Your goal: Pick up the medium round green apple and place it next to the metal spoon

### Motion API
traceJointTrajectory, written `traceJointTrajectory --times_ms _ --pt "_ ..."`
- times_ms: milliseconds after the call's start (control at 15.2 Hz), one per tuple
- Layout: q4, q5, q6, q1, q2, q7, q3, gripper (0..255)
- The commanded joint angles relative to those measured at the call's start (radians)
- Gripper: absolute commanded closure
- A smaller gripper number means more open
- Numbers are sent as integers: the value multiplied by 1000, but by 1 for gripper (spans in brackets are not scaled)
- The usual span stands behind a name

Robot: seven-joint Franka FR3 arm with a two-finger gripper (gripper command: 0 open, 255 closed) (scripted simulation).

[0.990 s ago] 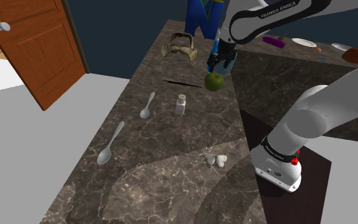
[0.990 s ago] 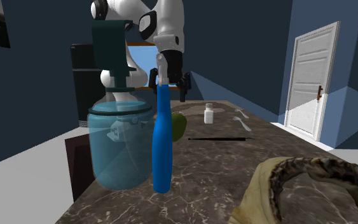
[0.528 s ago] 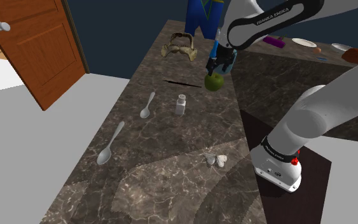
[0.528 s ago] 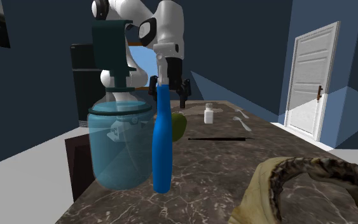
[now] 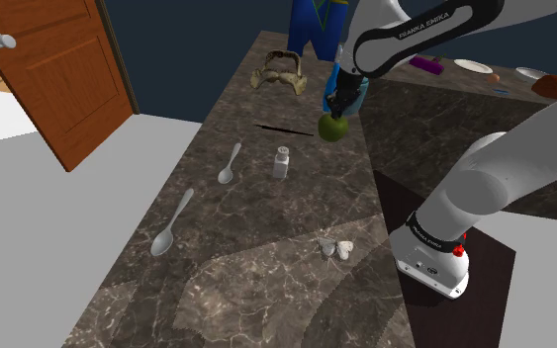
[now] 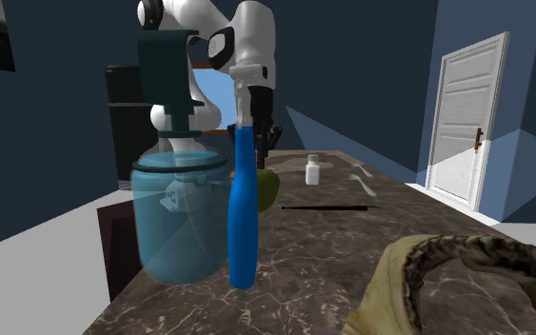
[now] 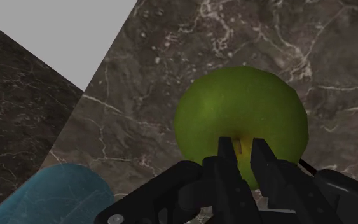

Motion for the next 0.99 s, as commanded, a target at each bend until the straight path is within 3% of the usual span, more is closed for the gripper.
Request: traceJointTrajectory --times_ms 0,396,924 --pt "0 0 0 0 0 0 0 255" --pt "0 0 0 0 0 0 0 255" --pt "65 12 -124 4 -60 -13 6 255"
